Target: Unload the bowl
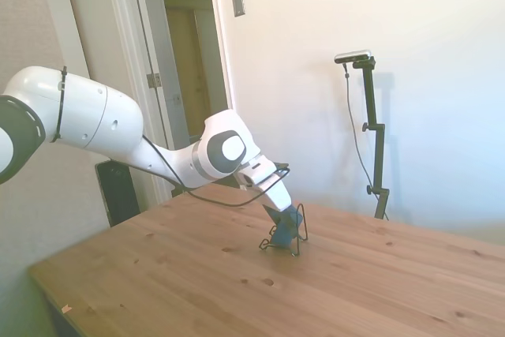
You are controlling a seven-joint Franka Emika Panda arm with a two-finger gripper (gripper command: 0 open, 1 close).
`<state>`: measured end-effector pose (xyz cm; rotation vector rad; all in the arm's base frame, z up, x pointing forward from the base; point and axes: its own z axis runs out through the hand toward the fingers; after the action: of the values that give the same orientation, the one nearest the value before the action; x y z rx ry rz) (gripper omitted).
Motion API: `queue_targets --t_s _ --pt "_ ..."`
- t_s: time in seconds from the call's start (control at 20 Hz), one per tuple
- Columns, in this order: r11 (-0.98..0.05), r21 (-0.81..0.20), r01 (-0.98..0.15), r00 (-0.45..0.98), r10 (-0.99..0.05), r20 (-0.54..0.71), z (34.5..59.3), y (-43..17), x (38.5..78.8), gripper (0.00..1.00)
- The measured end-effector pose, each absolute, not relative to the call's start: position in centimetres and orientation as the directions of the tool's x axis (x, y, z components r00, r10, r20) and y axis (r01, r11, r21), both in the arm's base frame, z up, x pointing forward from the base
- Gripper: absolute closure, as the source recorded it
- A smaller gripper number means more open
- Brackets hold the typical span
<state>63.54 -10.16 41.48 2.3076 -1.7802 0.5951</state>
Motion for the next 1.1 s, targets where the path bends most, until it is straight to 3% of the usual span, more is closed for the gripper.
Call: queue_targets --t_s 1.1 --pt "-0.263 -0.106 -0.959 0.195 -0.883 0.426 40.8 -9.9 64.5 1.00"
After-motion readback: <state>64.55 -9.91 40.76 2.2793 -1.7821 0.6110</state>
